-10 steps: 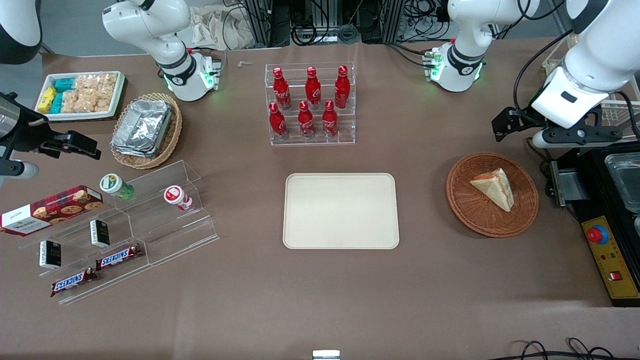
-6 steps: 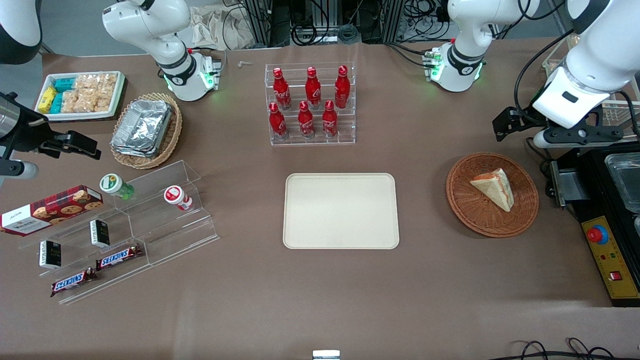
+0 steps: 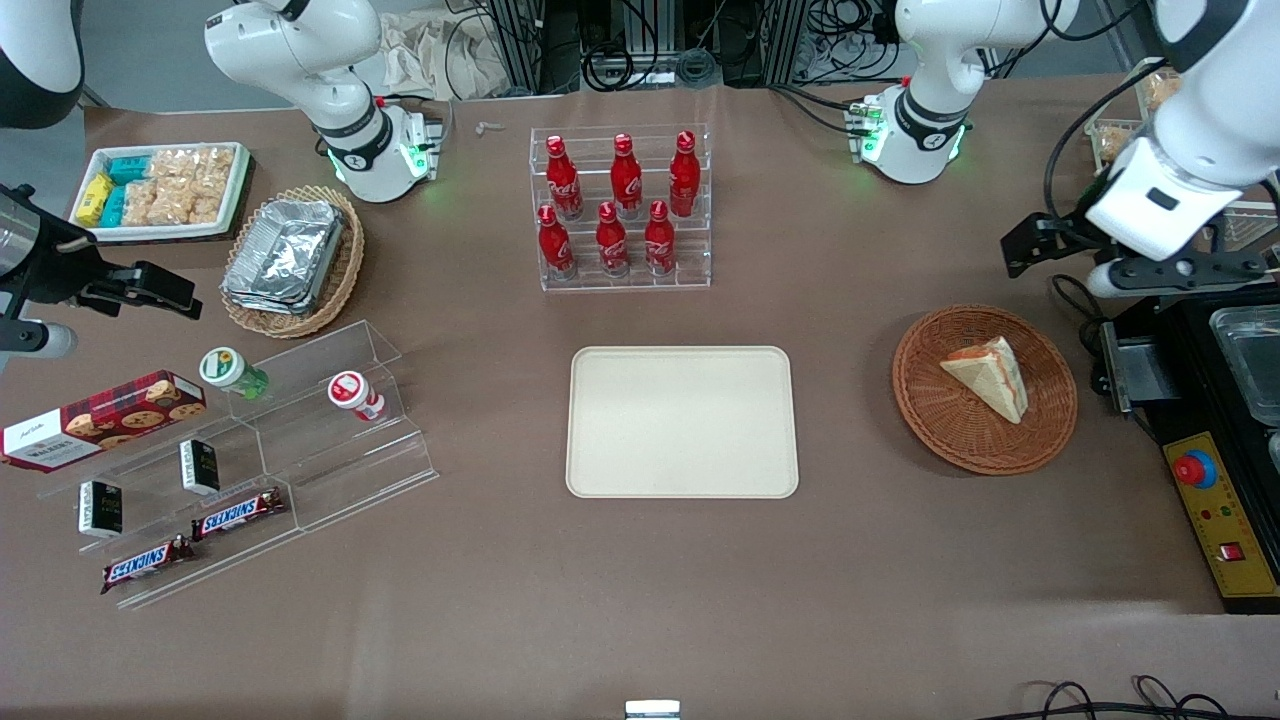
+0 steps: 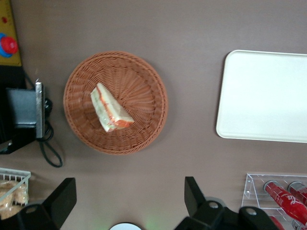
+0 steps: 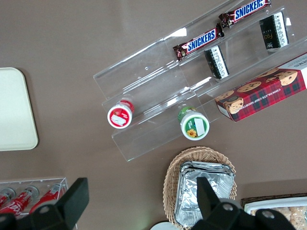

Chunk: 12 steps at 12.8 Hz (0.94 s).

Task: Place sandwich from basket to tray
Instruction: 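Move the left gripper over the wicker basket holding the sandwich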

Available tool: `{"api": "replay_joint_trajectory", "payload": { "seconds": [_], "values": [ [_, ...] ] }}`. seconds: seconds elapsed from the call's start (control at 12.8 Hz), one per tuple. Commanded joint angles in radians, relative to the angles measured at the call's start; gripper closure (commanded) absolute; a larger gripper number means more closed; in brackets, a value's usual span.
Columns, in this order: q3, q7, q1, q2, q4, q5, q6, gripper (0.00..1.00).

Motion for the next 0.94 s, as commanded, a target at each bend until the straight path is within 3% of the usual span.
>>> {"api": "replay_joint_trajectory", "payload": {
  "seconds": [0.0, 0.39, 0.86],
  "values": [
    [-0.002, -0.01, 0.085, -0.024, -0.009, -0.018, -0.027, 0.0],
    [-0.002, -0.075, 0.174, -0.024, -0.1, -0.02, 0.003, 0.0],
    [-0.008, -0.297, 0.167, -0.068, -0.379, -0.017, 0.287, 0.0]
  ]
}}
